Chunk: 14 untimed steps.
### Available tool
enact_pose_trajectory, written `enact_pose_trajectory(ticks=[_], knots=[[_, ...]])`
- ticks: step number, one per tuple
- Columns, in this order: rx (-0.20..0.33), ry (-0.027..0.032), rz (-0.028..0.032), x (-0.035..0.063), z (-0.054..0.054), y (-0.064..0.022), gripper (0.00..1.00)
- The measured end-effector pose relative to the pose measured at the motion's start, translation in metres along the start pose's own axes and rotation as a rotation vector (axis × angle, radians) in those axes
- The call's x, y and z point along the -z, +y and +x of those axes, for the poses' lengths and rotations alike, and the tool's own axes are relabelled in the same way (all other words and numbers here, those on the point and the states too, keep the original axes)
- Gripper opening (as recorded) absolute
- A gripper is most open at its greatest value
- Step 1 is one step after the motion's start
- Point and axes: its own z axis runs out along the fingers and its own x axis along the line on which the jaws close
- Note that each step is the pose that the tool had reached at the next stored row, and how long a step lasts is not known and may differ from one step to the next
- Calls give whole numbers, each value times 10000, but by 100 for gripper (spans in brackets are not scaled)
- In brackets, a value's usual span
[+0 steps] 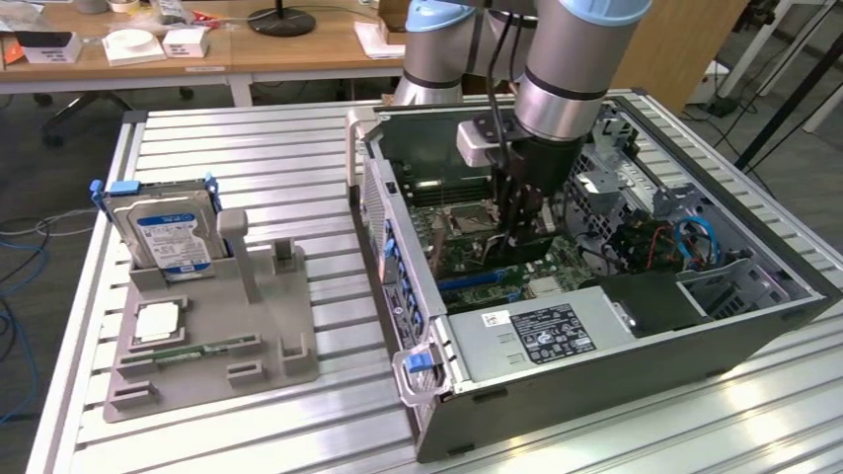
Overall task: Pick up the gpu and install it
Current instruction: 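Insert the gpu into the slot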
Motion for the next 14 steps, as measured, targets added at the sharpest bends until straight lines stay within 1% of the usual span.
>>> enact_pose_trajectory(ticks=[8, 14], knots=[[1, -1, 1, -18, 2, 70, 26], [-1, 1, 0, -25, 5, 156, 26]])
